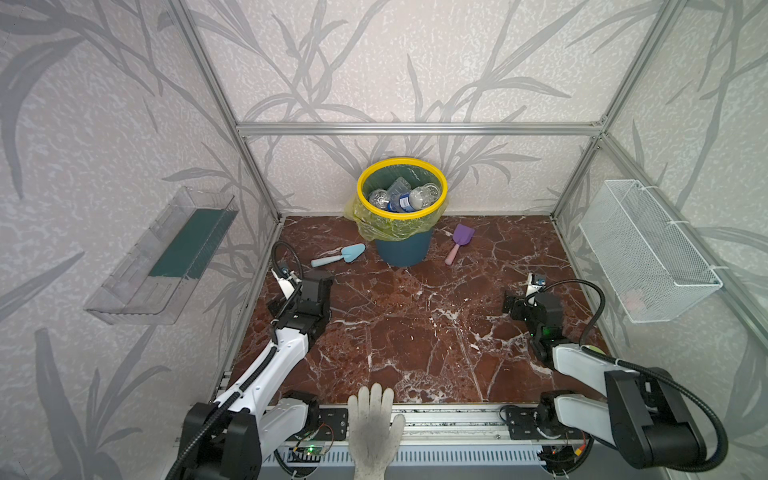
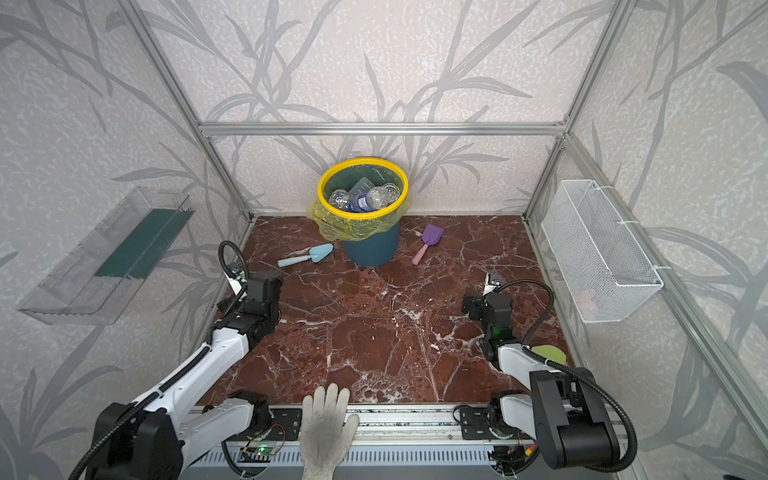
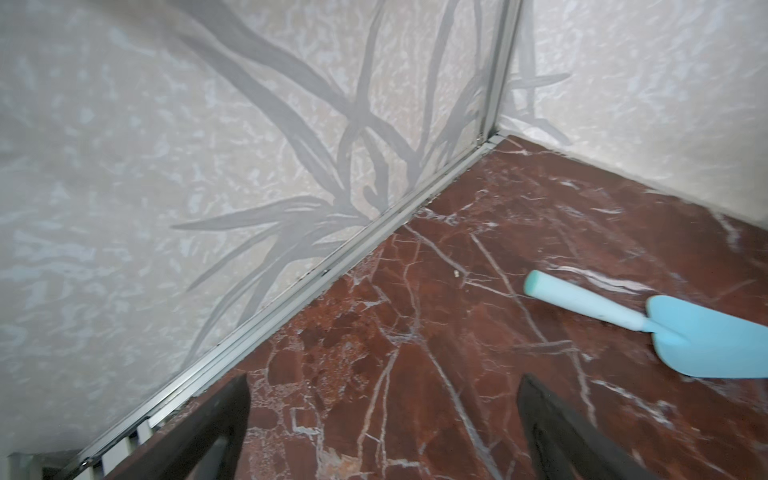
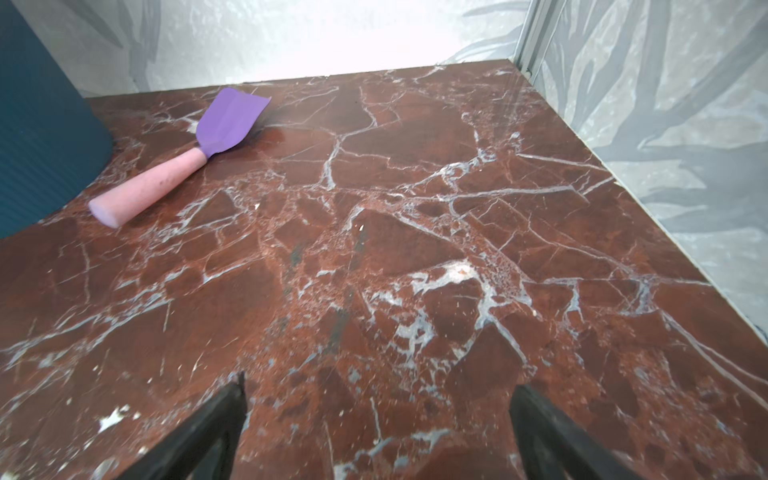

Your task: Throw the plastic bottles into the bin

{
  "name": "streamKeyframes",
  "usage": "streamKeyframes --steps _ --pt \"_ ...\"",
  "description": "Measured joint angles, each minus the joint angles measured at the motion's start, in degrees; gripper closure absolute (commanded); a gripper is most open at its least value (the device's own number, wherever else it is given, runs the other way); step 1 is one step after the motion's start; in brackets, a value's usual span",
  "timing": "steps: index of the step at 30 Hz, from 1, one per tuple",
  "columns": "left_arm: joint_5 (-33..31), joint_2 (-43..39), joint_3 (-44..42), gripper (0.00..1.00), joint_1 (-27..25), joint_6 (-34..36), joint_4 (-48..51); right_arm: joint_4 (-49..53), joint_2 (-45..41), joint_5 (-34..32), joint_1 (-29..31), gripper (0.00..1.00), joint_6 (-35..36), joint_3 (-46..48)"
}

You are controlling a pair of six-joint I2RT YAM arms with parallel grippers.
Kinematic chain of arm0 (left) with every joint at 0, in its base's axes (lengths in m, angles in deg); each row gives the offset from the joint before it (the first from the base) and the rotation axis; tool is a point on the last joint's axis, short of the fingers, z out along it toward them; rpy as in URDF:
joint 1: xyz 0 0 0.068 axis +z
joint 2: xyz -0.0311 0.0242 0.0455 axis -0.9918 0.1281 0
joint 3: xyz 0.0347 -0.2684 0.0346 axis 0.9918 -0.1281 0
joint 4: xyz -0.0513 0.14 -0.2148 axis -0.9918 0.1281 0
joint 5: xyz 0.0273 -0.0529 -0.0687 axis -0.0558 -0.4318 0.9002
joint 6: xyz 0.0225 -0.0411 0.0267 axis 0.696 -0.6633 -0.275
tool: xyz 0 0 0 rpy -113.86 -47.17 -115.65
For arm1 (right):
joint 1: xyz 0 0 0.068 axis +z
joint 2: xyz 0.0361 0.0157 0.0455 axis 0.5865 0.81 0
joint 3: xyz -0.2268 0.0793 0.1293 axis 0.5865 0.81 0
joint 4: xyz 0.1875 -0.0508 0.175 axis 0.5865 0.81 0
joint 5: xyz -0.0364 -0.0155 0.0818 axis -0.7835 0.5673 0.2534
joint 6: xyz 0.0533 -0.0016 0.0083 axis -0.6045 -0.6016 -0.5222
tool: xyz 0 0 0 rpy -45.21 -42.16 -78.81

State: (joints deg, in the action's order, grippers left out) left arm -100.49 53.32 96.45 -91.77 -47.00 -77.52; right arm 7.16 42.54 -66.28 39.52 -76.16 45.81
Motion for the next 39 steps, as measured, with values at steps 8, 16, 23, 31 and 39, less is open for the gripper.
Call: streamKeyframes --steps 8,16,23,31,39 --pt "3.1 6.2 -9.5 0.01 4.4 5.6 -19.6 -13.4 10.8 2.2 -2.4 0.01 1.6 -1.8" --pt "12.8 16.7 -11.1 0.02 4.9 14.4 -39.8 -22.8 17.1 9.7 -2.9 0.01 4.2 -1.9" --pt "19.2 21.9 -11.4 0.05 5.0 19.0 -48.4 -20.8 18.8 13.3 -2.9 0.01 5.6 -4.5" --pt "25.1 27.2 -10.5 0.07 5.9 21.3 -52.0 -20.3 18.8 12.8 -2.0 0.01 6.4 -5.0" --pt "27.6 27.2 -10.2 0.01 6.9 21.3 -51.7 -18.8 18.8 13.9 -1.8 0.01 7.7 -6.2"
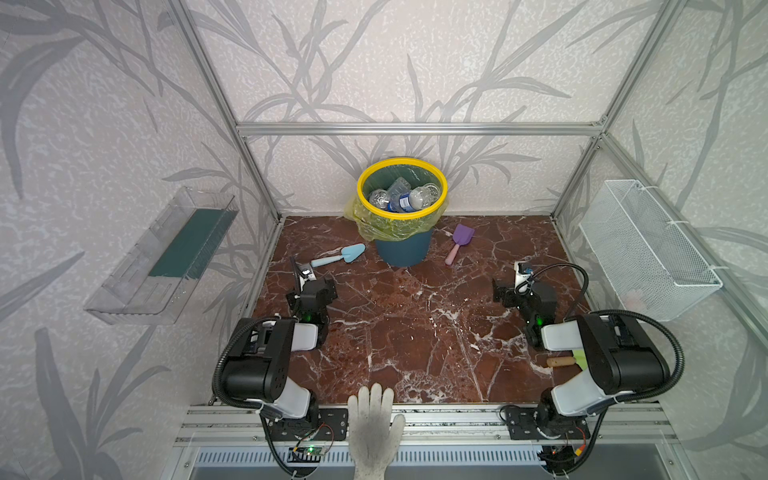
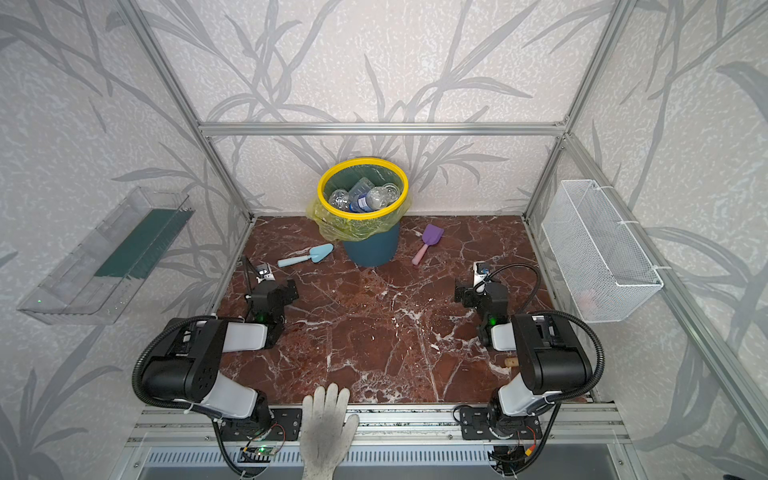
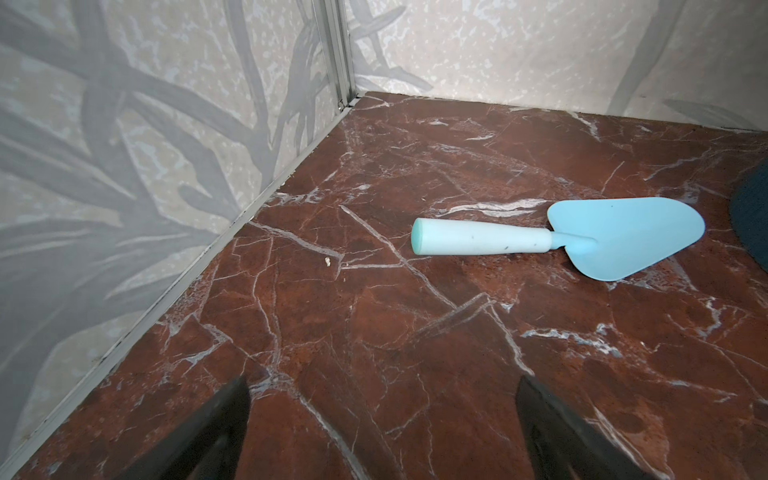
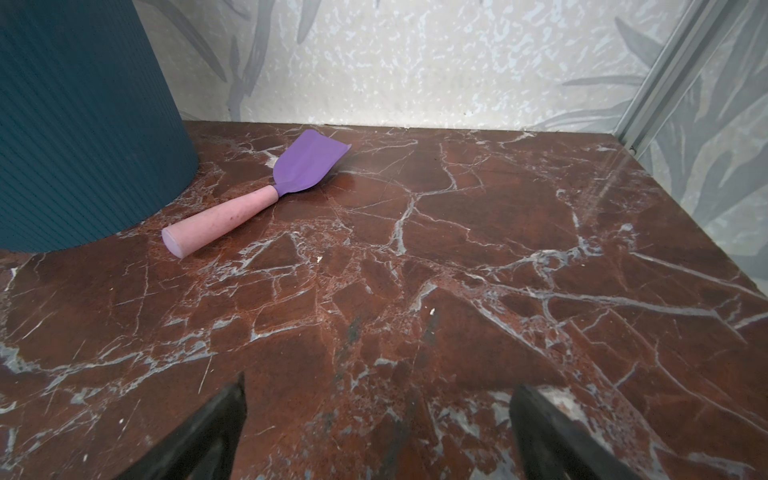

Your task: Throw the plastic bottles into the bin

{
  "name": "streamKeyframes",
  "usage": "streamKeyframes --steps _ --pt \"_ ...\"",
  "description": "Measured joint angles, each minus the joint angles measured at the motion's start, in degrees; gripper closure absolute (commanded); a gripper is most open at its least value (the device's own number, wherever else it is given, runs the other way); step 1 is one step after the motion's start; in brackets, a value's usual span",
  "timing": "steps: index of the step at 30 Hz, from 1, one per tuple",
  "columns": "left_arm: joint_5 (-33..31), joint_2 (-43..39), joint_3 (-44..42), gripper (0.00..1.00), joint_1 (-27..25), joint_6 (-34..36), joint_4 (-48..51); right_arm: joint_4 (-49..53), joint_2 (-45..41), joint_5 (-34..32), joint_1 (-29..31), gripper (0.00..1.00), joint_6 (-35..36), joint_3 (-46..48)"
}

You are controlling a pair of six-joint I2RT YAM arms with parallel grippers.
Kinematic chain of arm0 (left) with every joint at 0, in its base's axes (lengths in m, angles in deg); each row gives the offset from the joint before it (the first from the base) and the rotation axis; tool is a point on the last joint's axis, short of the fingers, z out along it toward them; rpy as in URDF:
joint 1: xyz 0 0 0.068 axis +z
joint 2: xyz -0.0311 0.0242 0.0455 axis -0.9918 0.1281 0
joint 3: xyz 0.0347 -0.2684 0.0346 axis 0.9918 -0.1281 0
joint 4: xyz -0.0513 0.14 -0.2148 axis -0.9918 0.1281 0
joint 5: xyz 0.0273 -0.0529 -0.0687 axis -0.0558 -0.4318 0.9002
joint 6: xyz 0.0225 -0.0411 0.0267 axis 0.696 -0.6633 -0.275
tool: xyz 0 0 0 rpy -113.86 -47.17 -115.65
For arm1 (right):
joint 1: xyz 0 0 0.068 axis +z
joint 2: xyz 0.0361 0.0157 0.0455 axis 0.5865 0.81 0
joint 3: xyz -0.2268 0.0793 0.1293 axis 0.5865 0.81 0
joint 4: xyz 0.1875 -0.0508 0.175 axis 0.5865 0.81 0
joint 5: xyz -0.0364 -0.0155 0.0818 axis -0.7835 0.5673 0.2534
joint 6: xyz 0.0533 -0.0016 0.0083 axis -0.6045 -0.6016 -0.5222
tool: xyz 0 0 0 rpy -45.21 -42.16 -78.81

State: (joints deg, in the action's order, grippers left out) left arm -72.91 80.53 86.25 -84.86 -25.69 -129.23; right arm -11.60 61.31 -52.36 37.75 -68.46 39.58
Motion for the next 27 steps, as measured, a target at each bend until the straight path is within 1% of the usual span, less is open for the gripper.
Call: streamKeyframes --steps 9,27 --pt "0.8 0.0 0.0 0.01 0.0 0.0 0.0 0.9 0.0 5.8 0.0 0.01 2.4 -0.7" --pt "0.8 0.0 0.0 0.01 0.0 0.0 0.0 1.0 0.0 3.7 0.4 0.01 2.3 -0.7"
